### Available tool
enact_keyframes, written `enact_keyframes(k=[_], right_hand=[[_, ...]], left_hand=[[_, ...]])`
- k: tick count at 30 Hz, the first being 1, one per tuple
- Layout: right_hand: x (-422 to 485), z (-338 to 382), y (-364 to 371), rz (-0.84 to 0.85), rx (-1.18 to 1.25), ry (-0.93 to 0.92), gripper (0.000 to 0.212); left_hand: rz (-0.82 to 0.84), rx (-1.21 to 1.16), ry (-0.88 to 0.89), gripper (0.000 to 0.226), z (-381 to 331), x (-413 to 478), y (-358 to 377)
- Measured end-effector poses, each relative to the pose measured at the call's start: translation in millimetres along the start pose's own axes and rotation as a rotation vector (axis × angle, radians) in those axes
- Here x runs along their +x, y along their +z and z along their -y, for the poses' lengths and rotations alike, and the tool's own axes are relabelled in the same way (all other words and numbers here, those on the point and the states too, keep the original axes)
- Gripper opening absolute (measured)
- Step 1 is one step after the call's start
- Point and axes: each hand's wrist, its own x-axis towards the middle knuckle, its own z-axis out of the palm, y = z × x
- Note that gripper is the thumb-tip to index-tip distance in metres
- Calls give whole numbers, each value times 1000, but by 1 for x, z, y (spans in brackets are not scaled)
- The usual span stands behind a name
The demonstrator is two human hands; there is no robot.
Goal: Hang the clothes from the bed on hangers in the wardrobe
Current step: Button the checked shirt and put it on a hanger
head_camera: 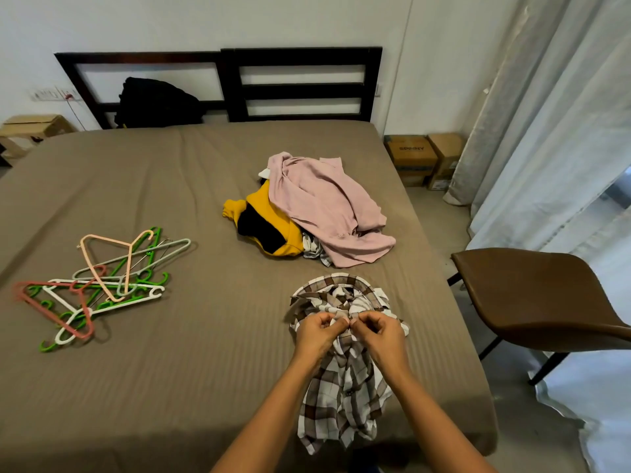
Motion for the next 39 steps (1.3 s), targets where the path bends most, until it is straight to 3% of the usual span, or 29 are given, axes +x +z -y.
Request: enact_keyframes(k=[5,9,14,25,29,33,39], right_hand=[[-6,-2,4,-69,-119,-86,10],[-2,-3,-1,0,-45,-20,12],[0,7,-4,26,242,228,19],[1,3,-7,45,333,232,15],[1,4,-7,32,302,228,13],[0,6,-8,22,449,366,11],[7,9,-16,162,512,605,10]], left_hand=[[-58,54,10,59,-3,1,5],[-94,137,65,36,-6,2,1],[-42,219,106,12,-8,4,-3],[8,173,9,38,-6,2,2],[-25,132,-24,23,-12,0,7],[-66,192,14,40,-13,-4,9],[-23,156,-36,38,-14,-4,8]])
